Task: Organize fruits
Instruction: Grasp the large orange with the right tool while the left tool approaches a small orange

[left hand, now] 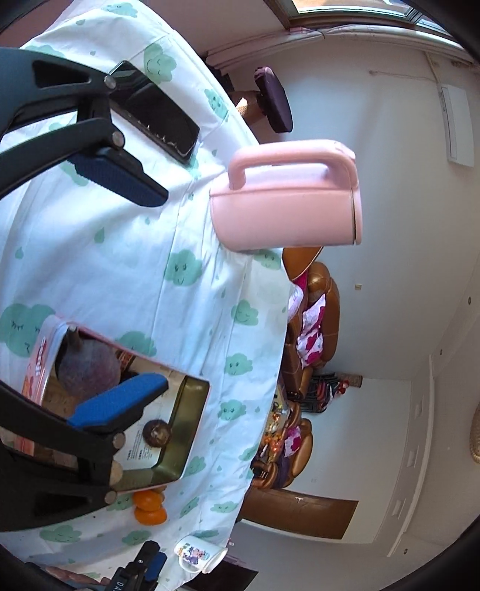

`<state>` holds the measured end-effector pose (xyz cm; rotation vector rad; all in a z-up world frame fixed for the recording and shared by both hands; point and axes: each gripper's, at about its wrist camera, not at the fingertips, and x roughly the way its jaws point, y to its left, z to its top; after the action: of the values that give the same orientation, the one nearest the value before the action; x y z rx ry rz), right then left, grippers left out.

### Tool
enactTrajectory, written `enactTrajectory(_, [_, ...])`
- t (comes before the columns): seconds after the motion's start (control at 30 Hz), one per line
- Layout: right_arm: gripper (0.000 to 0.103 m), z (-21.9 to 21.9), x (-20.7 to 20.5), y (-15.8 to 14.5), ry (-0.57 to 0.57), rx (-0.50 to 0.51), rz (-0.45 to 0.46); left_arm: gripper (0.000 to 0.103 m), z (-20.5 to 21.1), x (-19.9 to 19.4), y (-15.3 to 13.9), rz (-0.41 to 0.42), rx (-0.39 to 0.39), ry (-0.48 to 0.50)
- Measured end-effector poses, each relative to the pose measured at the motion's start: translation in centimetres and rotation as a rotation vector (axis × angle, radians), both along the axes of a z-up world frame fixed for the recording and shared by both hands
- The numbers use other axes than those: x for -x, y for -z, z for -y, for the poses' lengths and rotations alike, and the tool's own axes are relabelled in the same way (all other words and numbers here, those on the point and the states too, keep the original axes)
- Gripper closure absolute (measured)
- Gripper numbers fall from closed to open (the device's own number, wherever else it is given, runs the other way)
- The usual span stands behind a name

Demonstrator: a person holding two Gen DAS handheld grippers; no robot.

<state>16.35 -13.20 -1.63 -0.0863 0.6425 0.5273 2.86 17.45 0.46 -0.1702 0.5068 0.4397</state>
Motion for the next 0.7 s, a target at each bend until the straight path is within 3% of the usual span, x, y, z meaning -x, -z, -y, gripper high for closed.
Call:
enactTrajectory(0.17, [0.037,-0.4,-1.7,1.0,0.02,0.041,-0.057,0.009,1.0,-0.5,-0.1,-0.001,0.003,0.033])
enactTrajectory(0.33, [0.037,-0.3,-3.3,1.0,0.016,-0.023,-0.107,0.007,4.6,-1.9,-0.4,0.014,-0.012,0.133])
enactTrajectory(0.47, [0.037,-0.9,-4.6,1.1,0.046,-0.003,-0.11,0.006,7.7,-3.0,-0.7,0.017,-0.037,0.2])
enactTrajectory(0.6, [0.037,-1.5,-5.9,2.2,0.049,0.015,-0.172,0.006,10.3,-4.0,-0.9,0.02,-0.062,0.251])
enactTrajectory(0.7, [0.037,-1.1,-6.3,2.8,0.03,-0.034,-0.214,0.006,11.9,-5.1,-0.7,0.005,-0.068,0.285])
